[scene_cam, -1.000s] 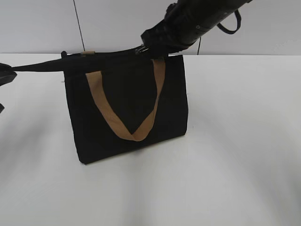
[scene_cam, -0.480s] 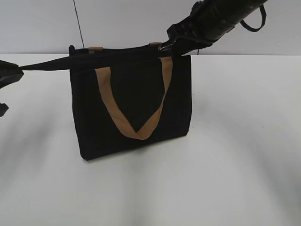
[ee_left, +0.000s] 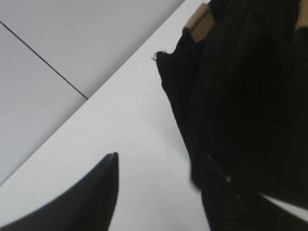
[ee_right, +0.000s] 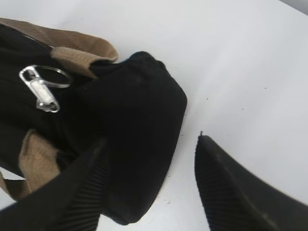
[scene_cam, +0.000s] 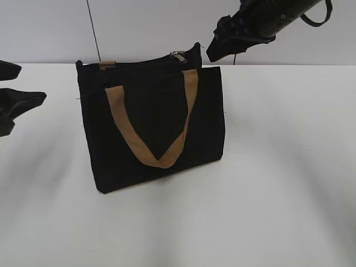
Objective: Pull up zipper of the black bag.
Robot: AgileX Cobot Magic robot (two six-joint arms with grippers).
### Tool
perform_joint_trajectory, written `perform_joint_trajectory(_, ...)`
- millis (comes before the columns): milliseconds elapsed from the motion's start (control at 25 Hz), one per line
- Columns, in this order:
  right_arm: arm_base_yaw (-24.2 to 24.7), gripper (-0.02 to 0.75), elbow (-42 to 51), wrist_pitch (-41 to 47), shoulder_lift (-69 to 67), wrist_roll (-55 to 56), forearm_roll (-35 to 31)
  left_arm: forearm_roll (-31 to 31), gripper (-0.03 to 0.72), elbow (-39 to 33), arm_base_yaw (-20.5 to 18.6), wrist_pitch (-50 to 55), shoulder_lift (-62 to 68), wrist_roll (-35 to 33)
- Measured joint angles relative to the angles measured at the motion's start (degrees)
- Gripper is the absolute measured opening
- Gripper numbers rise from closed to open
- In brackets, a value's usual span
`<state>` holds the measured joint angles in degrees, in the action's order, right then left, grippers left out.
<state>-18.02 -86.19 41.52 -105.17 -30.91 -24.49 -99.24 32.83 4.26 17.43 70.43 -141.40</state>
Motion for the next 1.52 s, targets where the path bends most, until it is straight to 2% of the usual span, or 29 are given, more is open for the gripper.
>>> perform_joint_trajectory(80, 0.0, 0.46, 0.0, 1.0, 1.0, -0.7, -0.4, 0.0, 0.529, 0.0, 0.0, 0.7, 0.0, 3.8)
perform_joint_trajectory(160, 0.0, 0.47, 0.0, 1.7, 2.4, -1.4, -0.5, 0.0, 0.569, 0.0, 0.0, 1.7, 0.0, 8.5)
perform_joint_trajectory(320, 0.0, 0.473, 0.0, 2.9, 5.0, -1.8, -0.6, 0.1, 0.587, 0.0, 0.0, 7.6, 0.0, 19.7)
perform_joint_trajectory(440, 0.0, 0.473, 0.0, 4.5, 6.7, -3.1, 0.8, 3.9, 0.587, 0.0, 0.0, 11.3, 0.0, 27.6)
perform_joint_trajectory(560, 0.0, 0.473, 0.0, 6.9, 8.3, -4.6, 4.4, 14.4, 0.587, 1.1, 0.0, 13.6, 0.0, 37.4)
perform_joint_trajectory(720, 0.3, 0.473, 0.0, 9.9, 10.5, -5.0, 10.0, 35.3, 0.574, 6.5, -0.2, 19.0, 0.1, 54.4)
perform_joint_trajectory(840, 0.3, 0.473, 0.0, 11.8, 12.1, -5.0, 13.3, 52.3, 0.564, 12.4, -0.2, 22.8, 1.2, 69.1)
perform_joint_trajectory(960, 0.4, 0.473, 0.0, 13.5, 13.6, -3.2, 16.1, 66.8, 0.561, 17.9, -0.3, 25.0, 2.9, 88.5)
perform_joint_trajectory(1080, 1.0, 0.473, 0.0, 14.3, 15.1, 1.1, 17.5, 78.0, 0.561, 23.5, -0.4, 28.4, 4.6, 103.3)
perform_joint_trajectory(1240, 4.1, 0.473, 0.0, 17.4, 16.9, 8.9, 18.1, 87.3, 0.56, 31.0, -0.4, 33.2, 5.9, 119.8)
perform_joint_trajectory(1520, 10.5, 0.473, 0.0, 23.9, 20.0, 16.3, 18.4, 93.3, 0.538, 39.6, -0.4, 37.9, 5.9, 137.0)
